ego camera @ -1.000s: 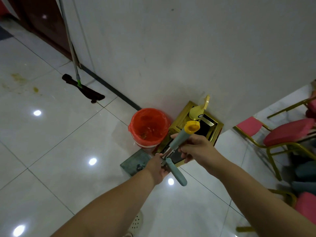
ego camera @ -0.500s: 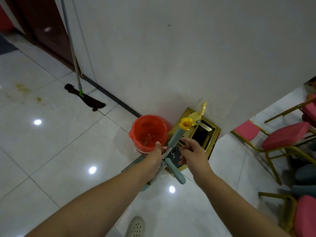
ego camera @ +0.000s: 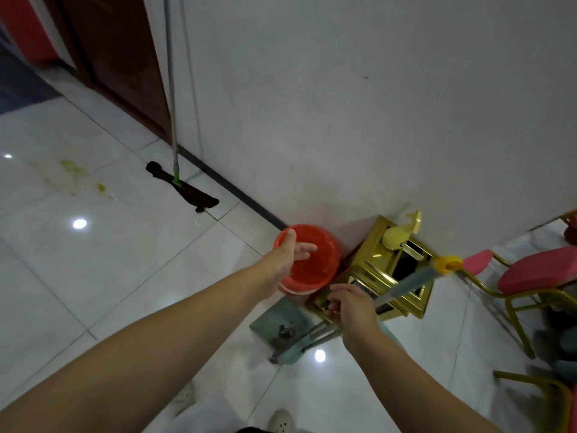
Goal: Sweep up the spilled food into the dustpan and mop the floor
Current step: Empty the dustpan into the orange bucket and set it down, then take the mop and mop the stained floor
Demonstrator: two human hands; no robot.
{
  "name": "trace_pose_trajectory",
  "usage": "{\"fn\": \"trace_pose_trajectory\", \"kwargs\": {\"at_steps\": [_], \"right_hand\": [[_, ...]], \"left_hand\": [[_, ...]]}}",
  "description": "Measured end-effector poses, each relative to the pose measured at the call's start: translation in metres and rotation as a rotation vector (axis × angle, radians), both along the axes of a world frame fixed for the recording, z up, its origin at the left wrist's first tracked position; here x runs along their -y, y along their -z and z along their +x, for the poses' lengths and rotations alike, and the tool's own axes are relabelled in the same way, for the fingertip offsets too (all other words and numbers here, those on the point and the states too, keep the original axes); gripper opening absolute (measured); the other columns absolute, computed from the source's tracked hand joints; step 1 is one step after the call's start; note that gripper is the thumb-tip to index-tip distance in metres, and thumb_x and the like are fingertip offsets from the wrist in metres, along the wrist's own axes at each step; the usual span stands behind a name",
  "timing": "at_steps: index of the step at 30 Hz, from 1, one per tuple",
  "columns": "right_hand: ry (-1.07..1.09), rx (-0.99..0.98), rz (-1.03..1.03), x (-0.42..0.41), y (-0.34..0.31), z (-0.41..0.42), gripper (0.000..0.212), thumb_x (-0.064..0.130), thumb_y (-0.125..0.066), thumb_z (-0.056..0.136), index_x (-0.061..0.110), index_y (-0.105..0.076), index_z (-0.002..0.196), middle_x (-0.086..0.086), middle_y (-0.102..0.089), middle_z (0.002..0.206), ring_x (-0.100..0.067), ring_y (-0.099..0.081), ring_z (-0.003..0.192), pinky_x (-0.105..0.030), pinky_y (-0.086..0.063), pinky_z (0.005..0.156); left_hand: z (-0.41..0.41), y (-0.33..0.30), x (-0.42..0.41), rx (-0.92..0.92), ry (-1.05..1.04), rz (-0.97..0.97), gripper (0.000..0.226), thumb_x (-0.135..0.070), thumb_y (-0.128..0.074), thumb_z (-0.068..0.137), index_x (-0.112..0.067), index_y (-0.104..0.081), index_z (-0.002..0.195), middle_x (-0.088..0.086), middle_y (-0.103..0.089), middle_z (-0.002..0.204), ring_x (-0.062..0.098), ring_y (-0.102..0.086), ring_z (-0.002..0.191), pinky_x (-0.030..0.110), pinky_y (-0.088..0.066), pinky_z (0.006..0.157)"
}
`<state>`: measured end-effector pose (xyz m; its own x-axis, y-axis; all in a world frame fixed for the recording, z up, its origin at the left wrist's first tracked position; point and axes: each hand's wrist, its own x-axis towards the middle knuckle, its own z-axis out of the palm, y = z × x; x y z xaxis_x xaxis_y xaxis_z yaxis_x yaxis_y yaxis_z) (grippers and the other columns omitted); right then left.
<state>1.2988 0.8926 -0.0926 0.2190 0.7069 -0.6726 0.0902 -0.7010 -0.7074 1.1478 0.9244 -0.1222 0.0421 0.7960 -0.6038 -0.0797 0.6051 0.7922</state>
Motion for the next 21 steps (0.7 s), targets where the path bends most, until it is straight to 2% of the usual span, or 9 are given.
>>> {"fn": "trace_pose_trajectory", "kwargs": {"at_steps": [3,6,8,11,17,21], "right_hand": [[-0.066,-0.059,0.008,-0.011,-0.003,-0.071,0.020,-0.003,-0.053,0.089,0.012,-0.066,0.092,-0.006,-0.057,0.069,-0.017,-0.052,0.062,-0.026,-0.050,0.058],[-0.113,-0.096,0.036,-0.026,-0.002,-0.151,0.016,0.000,-0.054,0.091,0.010,-0.066,0.092,-0.007,-0.057,0.071,-0.017,-0.053,0.058,-0.021,-0.049,0.044],[-0.120,-0.147,0.056,-0.034,-0.001,-0.200,0.017,-0.002,-0.051,0.091,0.009,-0.064,0.089,-0.009,-0.056,0.075,-0.016,-0.050,0.057,-0.021,-0.047,0.042],[-0.152,-0.181,0.064,-0.046,-0.003,-0.260,0.024,-0.006,-0.046,0.091,0.009,-0.062,0.083,-0.009,-0.055,0.076,-0.015,-0.049,0.055,-0.022,-0.050,0.044],[-0.251,-0.173,0.097,-0.081,-0.010,-0.332,0.026,-0.003,-0.047,0.092,0.013,-0.064,0.083,-0.007,-0.056,0.077,-0.013,-0.050,0.057,-0.020,-0.052,0.046],[-0.294,-0.184,0.103,-0.119,-0.006,-0.369,0.024,-0.003,-0.047,0.091,0.013,-0.064,0.085,-0.007,-0.056,0.078,-0.013,-0.049,0.057,-0.021,-0.051,0.047]], "left_hand": [[-0.092,-0.006,0.010,0.002,-0.111,-0.001,0.065,-0.058,-0.006,0.096,-0.031,-0.065,0.096,0.004,-0.061,0.125,0.022,-0.044,0.124,0.044,-0.030,0.109],[-0.180,-0.008,0.023,-0.019,-0.256,-0.005,0.052,-0.049,-0.018,0.101,-0.027,-0.065,0.095,0.004,-0.065,0.113,0.017,-0.058,0.106,0.036,-0.045,0.095],[-0.230,-0.007,0.031,-0.038,-0.322,-0.018,0.038,-0.040,-0.031,0.100,-0.023,-0.065,0.097,0.004,-0.067,0.111,0.017,-0.062,0.100,0.033,-0.050,0.089],[-0.291,-0.005,0.039,-0.050,-0.421,-0.054,0.022,-0.031,-0.047,0.095,-0.020,-0.066,0.096,0.005,-0.068,0.107,0.017,-0.065,0.096,0.028,-0.052,0.079],[-0.365,0.002,0.034,0.009,-0.612,-0.100,0.021,-0.025,-0.050,0.094,-0.013,-0.066,0.103,0.007,-0.068,0.100,0.020,-0.065,0.090,0.028,-0.053,0.071],[-0.399,0.003,0.015,0.041,-0.750,-0.099,0.018,-0.020,-0.050,0.094,-0.011,-0.066,0.095,0.008,-0.068,0.093,0.019,-0.064,0.083,0.028,-0.052,0.069]]}}
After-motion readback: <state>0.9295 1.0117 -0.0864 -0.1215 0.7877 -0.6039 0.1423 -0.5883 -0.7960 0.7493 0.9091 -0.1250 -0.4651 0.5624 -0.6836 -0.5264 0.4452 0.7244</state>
